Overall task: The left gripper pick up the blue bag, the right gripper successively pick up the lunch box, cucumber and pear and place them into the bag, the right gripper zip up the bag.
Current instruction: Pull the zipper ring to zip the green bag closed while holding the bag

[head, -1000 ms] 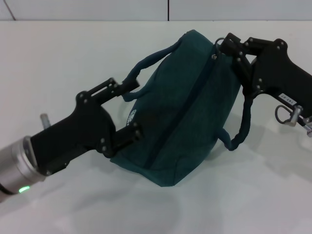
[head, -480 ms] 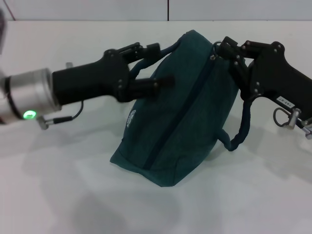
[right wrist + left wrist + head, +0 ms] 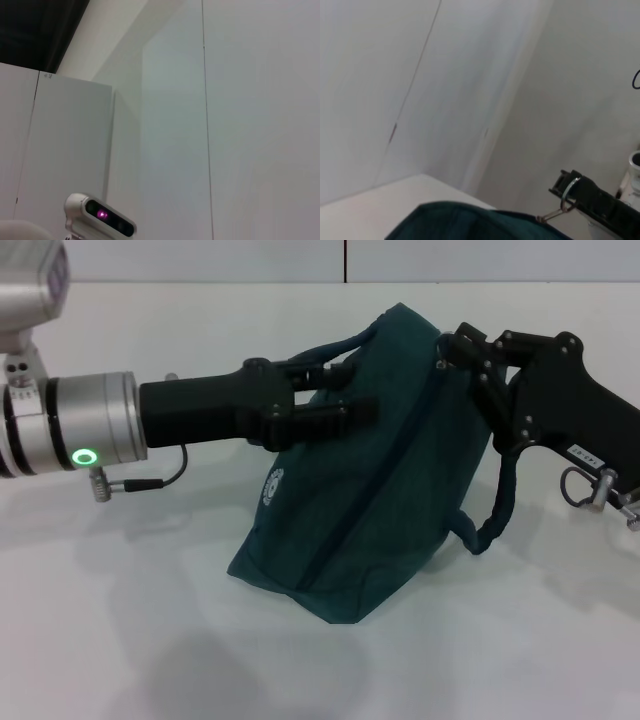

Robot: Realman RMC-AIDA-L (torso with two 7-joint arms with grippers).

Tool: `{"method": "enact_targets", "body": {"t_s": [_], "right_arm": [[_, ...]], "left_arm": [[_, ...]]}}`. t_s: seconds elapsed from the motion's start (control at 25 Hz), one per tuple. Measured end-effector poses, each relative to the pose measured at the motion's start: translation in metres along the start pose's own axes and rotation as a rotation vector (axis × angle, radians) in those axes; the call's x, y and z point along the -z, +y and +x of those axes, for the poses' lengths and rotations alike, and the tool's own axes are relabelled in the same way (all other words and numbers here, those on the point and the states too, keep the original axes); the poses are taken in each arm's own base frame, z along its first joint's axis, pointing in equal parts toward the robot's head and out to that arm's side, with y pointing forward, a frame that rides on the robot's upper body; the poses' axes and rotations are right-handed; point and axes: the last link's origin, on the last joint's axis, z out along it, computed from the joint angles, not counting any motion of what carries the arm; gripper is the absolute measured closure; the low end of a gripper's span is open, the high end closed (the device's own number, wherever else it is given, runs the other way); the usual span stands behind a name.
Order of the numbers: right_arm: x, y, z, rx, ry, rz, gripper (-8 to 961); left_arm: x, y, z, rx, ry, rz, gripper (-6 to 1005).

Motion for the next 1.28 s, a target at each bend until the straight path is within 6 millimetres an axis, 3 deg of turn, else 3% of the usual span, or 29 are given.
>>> {"method": "enact_targets", "body": {"t_s": [0.4, 0.64, 0.96, 1.28], "right_arm": [[0.000, 0.001, 0.000, 0.000, 0.003, -0.007, 935], [0.002, 0.002, 0.001, -0.005, 0.004, -0.008, 935], [0.002, 0.004, 0.001, -0.008, 0.003, -0.016, 935], [0.005, -0.001, 0.001, -0.014, -0.002, 0.028, 935]], "left_arm": [[-0.009, 0.001, -0.001, 0.043, -0.037, -0.016, 397], [-0.007, 0.000, -0.008, 0.009, -0.021, 0.013, 591], [-0.003, 0.002, -0.012, -0.043, -0.007, 0.018, 935], [0.002, 0.014, -0.013, -0.131, -0.002, -0.059, 954]]}}
